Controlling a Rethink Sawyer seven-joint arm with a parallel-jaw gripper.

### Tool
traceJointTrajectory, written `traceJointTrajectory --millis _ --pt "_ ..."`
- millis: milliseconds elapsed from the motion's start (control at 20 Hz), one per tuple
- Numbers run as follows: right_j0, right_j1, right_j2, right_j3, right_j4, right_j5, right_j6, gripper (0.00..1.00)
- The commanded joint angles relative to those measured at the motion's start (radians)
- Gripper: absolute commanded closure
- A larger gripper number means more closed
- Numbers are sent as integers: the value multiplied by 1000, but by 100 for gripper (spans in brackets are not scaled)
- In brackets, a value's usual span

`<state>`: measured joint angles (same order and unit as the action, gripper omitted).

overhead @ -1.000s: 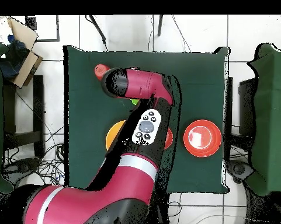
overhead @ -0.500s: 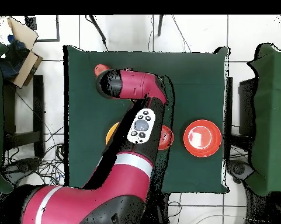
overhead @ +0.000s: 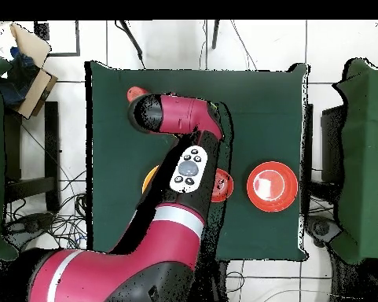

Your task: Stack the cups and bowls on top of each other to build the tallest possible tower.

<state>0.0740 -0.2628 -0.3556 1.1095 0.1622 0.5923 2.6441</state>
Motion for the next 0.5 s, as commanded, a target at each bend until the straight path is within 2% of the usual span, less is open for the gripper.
traceJointTrajectory --millis 50,300,500 --pt "22 77 103 3 -79 17 -60 0" --pt "1 62 133 19 -73 24 -92 0" --pt "-32 17 174 82 -70 28 -140 0"
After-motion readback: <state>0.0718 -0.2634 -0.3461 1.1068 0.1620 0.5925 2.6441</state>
